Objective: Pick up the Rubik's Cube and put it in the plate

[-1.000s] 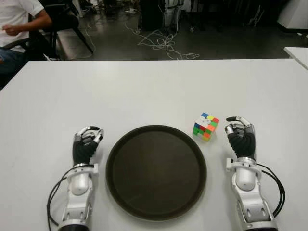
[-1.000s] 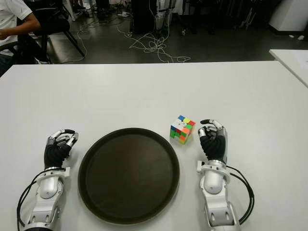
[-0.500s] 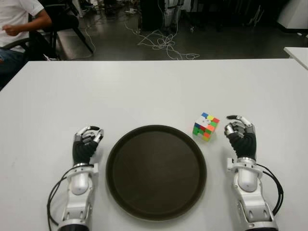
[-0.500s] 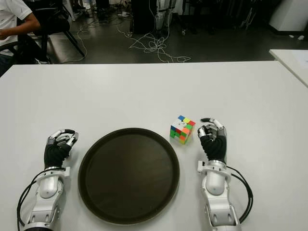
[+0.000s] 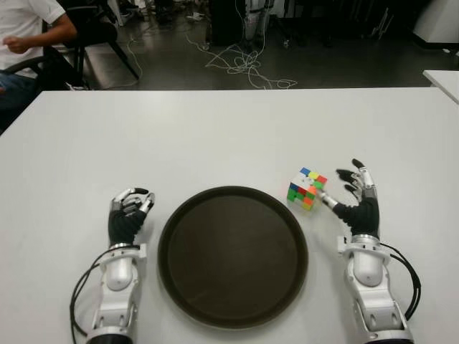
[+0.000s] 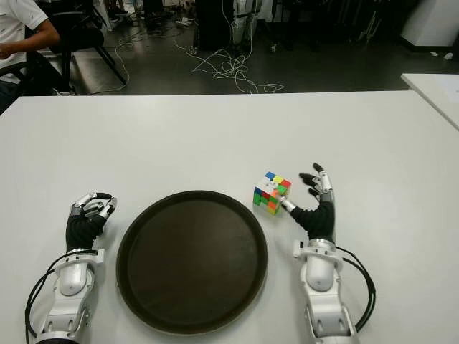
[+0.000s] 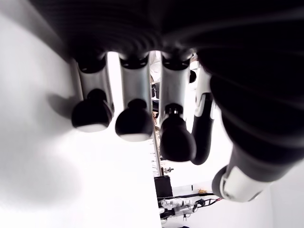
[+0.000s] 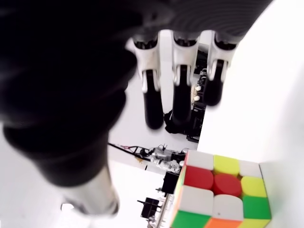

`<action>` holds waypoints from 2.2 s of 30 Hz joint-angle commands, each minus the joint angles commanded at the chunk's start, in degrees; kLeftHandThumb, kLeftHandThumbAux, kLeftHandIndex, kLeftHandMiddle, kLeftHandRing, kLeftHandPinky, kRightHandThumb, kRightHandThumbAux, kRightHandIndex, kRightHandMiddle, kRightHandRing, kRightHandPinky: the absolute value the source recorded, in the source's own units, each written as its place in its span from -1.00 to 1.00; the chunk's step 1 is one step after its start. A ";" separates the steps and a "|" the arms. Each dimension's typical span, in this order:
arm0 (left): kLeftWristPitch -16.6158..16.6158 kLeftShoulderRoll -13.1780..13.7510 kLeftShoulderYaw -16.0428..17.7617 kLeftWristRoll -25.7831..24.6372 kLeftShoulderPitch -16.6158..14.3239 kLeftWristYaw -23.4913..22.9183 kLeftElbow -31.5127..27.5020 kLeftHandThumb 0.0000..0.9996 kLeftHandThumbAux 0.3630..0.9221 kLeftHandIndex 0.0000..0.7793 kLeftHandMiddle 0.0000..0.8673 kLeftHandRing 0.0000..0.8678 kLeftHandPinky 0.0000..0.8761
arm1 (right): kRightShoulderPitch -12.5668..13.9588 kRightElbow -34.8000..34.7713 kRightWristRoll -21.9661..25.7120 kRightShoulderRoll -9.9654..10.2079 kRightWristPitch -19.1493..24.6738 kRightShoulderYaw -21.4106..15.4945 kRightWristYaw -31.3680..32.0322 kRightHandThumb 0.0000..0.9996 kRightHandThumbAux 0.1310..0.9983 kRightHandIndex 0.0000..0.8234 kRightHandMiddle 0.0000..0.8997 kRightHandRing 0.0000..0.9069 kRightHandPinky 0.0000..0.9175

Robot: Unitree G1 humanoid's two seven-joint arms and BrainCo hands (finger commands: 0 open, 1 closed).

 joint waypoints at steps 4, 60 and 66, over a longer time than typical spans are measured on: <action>-0.03 -0.21 0.02 -0.36 0.08 -0.14 -0.33 0.43 0.21 0.14 0.91 0.96 0.91 | -0.12 0.80 -1.12 0.08 -1.44 -0.27 -0.40 -1.00 0.80 -0.98 -1.00 -1.00 -1.00; 0.06 0.03 -0.08 -0.49 -1.42 -0.71 2.22 0.43 0.21 0.14 0.89 0.93 0.89 | -8.61 -0.76 -14.83 -6.22 7.25 2.35 6.16 -1.00 0.53 -1.00 -1.00 -0.99 -0.90; 0.90 -0.14 -0.19 -0.72 -1.11 -0.82 1.33 0.43 0.21 0.14 0.90 0.94 0.89 | -10.48 -3.97 -19.39 -8.13 14.17 4.28 10.06 -1.00 0.42 -1.00 -1.00 -1.00 -0.99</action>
